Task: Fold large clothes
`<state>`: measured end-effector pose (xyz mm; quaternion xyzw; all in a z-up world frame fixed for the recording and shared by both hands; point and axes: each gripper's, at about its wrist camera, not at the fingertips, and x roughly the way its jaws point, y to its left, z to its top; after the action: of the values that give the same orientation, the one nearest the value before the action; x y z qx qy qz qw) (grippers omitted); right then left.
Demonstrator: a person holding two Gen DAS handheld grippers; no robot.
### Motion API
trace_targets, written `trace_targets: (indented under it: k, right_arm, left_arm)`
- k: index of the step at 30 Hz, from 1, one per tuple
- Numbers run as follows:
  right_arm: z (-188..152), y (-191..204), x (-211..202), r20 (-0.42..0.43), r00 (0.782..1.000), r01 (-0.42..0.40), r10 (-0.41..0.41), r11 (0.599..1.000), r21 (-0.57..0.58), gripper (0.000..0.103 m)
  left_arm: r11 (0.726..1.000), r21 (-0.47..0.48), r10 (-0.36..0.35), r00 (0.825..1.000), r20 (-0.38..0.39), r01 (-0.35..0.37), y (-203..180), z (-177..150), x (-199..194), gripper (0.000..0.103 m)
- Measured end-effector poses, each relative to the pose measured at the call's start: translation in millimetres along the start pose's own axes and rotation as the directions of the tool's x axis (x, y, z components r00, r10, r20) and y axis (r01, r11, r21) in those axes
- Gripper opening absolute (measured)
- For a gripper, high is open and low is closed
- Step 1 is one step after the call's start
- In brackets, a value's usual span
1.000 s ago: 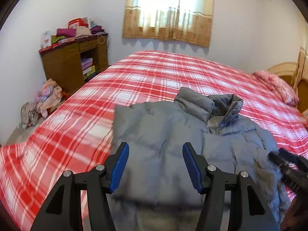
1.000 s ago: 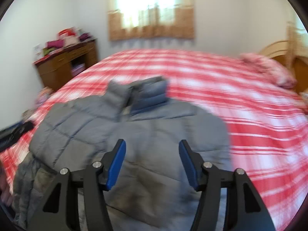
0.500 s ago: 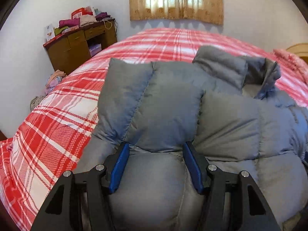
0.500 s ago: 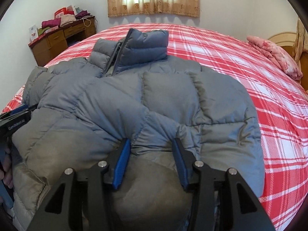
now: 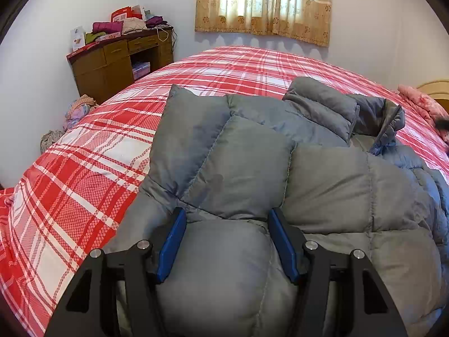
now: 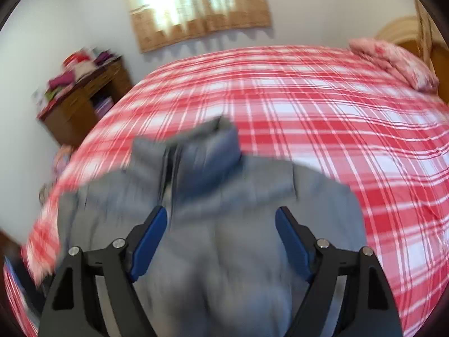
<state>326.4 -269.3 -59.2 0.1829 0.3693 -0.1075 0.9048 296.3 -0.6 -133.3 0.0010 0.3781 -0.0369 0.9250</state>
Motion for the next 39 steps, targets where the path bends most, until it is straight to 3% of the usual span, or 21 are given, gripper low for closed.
trace_targets:
  k: [4, 7, 9, 10, 11, 16, 19, 22, 25, 27, 29, 32, 33, 35, 39]
  right_arm:
    - [29.8, -11.3, 46.5, -0.067, 0.997, -0.013, 0.023, 0.988, 0.154, 0.082]
    - [30.1, -23.7, 78.3, -0.13, 0.989, -0.032, 0.067, 0.967, 0.253, 0.081]
    - [20.4, -34.6, 84.8, -0.148, 0.982, -0.072, 0.12, 0.953, 0.296, 0.059]
    - [12.7, -39.6, 83.8, -0.152, 0.978, -0.092, 0.146, 0.945, 0.313, 0.039]
    - [2.6, -46.1, 81.8, -0.16, 0.974, -0.102, 0.162, 0.938, 0.33, 0.031]
    - [-31.6, -63.8, 70.4, -0.126, 0.98, -0.107, 0.151, 0.948, 0.301, 0.023]
    - [-44.3, -60.2, 63.6, -0.05, 0.988, -0.132, 0.145, 0.969, 0.208, 0.021]
    - [-50.5, -54.0, 57.5, -0.018, 0.993, -0.11, 0.114, 0.98, 0.165, 0.021]
    - [-51.9, -57.7, 55.4, -0.003, 0.991, -0.131, 0.134, 0.974, 0.183, 0.021]
    - [-53.5, -62.7, 54.1, 0.008, 0.987, -0.16, 0.162, 0.966, 0.203, 0.021]
    - [-52.8, -67.0, 57.7, 0.016, 0.983, -0.182, 0.184, 0.958, 0.22, 0.021]
    - [-52.4, -67.4, 58.8, 0.024, 0.98, -0.196, 0.196, 0.953, 0.229, 0.021]
    - [-52.6, -67.1, 58.6, 0.026, 0.98, -0.197, 0.197, 0.953, 0.228, 0.021]
    - [-52.6, -67.6, 58.8, 0.029, 0.979, -0.204, 0.203, 0.951, 0.231, 0.021]
    - [-53.0, -70.8, 59.2, 0.033, 0.975, -0.221, 0.219, 0.945, 0.242, 0.021]
  left_arm:
    - [0.999, -0.027, -0.028, 1.0, -0.001, 0.028, 3.4, 1.1, 1.3, 0.063]
    - [0.998, -0.043, -0.049, 0.999, -0.006, 0.049, 6.8, 1.3, 2.8, 0.063]
    - [0.997, -0.054, -0.063, 0.998, -0.009, 0.063, 8.6, 1.5, 4.0, 0.064]
    - [0.996, -0.059, -0.069, 0.998, -0.01, 0.069, 9.7, 1.2, 4.4, 0.064]
    - [0.995, -0.064, -0.075, 0.997, -0.011, 0.074, 10.7, 1.5, 5.0, 0.064]
    - [0.996, -0.058, -0.072, 0.997, -0.014, 0.071, 9.5, 3.0, 3.7, 0.064]
    - [0.996, -0.038, -0.086, 0.996, -0.01, 0.085, 7.0, 5.0, -7.5, 0.064]
    - [0.988, -0.04, -0.149, 0.989, 0.019, 0.15, 2.9, 20.6, -32.3, 0.064]
    - [0.976, -0.039, -0.211, 0.975, 0.074, 0.214, -7.6, 62.3, -53.1, 0.065]
    - [0.965, -0.017, -0.26, 0.963, 0.074, 0.262, -24.4, 100.9, -50.1, 0.072]
    - [0.948, -0.036, -0.316, 0.948, 0.033, 0.317, -39.7, 132.1, -30.5, 0.074]
    - [0.947, -0.086, -0.314, 0.949, -0.039, 0.31, -63.5, 165.0, 10.2, 0.074]
    - [0.94, -0.1, -0.333, 0.939, -0.081, 0.325, -73.3, 171.5, 25.4, 0.074]
    - [0.935, -0.124, -0.349, 0.925, -0.15, 0.333, -88.9, 177.4, 51.4, 0.074]
    - [0.957, -0.14, -0.284, 0.926, -0.25, 0.256, -105.6, 164.4, 84.0, 0.074]
